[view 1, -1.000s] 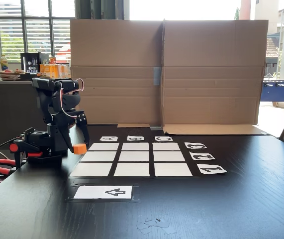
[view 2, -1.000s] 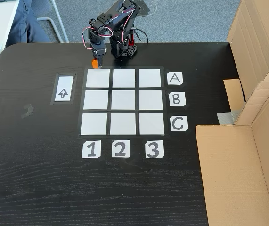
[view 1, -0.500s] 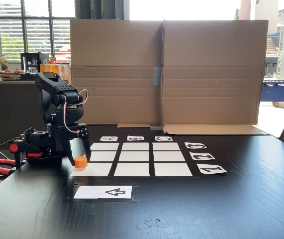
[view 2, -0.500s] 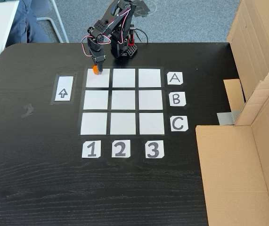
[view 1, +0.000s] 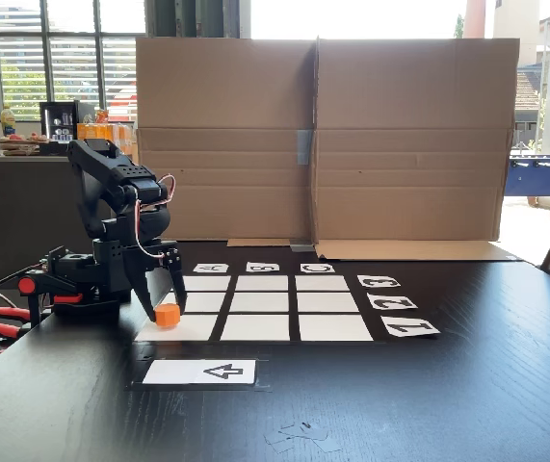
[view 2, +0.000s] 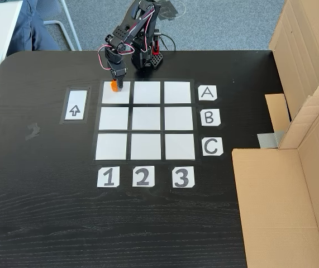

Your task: Pick up the round, orange token and place it in the grid on square A1.

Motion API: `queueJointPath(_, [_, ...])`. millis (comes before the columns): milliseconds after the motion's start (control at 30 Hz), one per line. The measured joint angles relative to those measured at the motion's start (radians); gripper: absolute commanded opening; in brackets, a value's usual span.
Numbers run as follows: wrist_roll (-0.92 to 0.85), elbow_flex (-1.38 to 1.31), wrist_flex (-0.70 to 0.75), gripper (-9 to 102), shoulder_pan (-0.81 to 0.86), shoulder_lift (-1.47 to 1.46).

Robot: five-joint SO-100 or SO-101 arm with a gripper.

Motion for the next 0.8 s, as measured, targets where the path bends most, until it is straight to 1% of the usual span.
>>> queueJointPath(433, [0.012, 0.000, -0.066, 11, -0.026, -0.055])
queueJointPath(800, [0.012, 0.006, -0.071, 11, -0.026, -0.061])
